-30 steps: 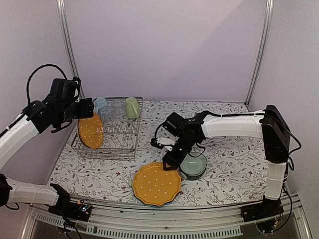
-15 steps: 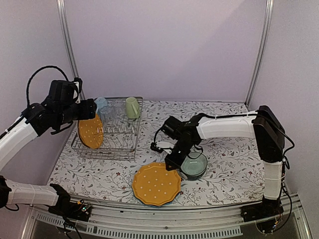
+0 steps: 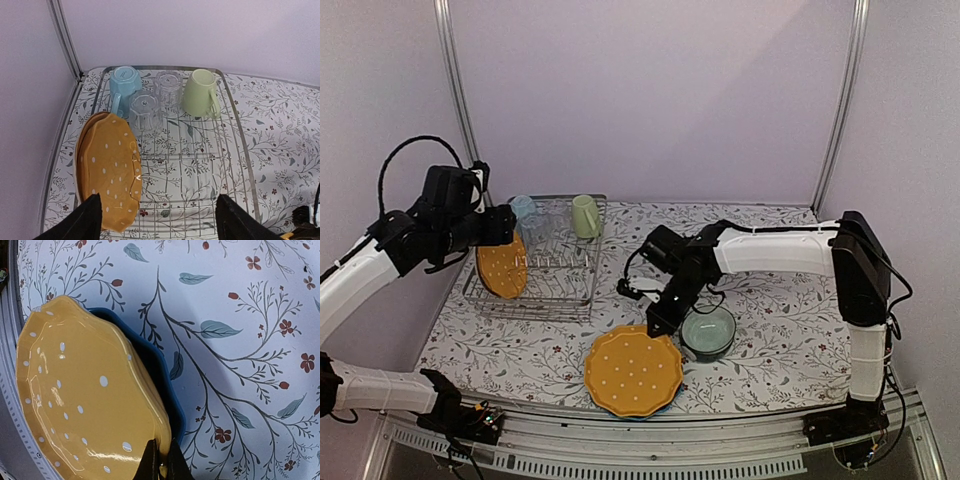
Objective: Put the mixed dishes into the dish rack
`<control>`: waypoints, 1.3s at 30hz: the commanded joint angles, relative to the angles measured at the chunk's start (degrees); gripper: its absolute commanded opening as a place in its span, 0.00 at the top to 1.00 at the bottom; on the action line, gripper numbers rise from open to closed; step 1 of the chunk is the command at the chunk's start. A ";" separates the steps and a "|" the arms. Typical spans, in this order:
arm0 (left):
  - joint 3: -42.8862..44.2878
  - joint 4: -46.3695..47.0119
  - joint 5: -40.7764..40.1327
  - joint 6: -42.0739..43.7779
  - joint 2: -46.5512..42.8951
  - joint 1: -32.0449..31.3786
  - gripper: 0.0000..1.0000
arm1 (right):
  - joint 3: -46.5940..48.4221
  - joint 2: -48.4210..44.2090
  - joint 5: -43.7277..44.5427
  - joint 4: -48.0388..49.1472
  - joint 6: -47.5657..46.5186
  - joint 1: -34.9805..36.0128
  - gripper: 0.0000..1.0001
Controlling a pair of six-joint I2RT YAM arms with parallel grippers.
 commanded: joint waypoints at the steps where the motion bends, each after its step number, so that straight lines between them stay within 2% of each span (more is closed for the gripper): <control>1: -1.58 1.51 0.80 1.68 0.08 -0.88 0.22 | 3.07 -1.15 0.41 0.30 -0.05 0.01 1.00; 11: -7.67 10.66 16.62 0.60 -3.80 -2.00 0.18 | 4.21 -7.62 -6.30 2.00 0.90 -3.70 1.00; 14: -9.25 13.50 20.49 -0.77 -4.92 -2.62 0.10 | 3.73 -10.42 -8.24 2.52 1.15 -5.17 1.00; 21: -11.06 18.82 28.37 -6.13 -4.63 -6.12 0.00 | 3.90 -15.57 -9.17 4.58 4.21 -8.59 1.00; 27: -15.19 31.00 35.99 -16.24 -1.53 -11.40 0.00 | 4.68 -18.26 -8.06 6.71 8.16 -11.59 1.00; 32: -15.72 33.82 36.83 -20.33 2.12 -14.42 0.00 | 4.24 -20.81 -7.75 9.04 11.05 -13.45 1.00; 39: -16.61 38.31 41.08 -23.98 6.99 -15.22 0.02 | 1.22 -24.76 -7.24 13.13 13.28 -14.74 1.00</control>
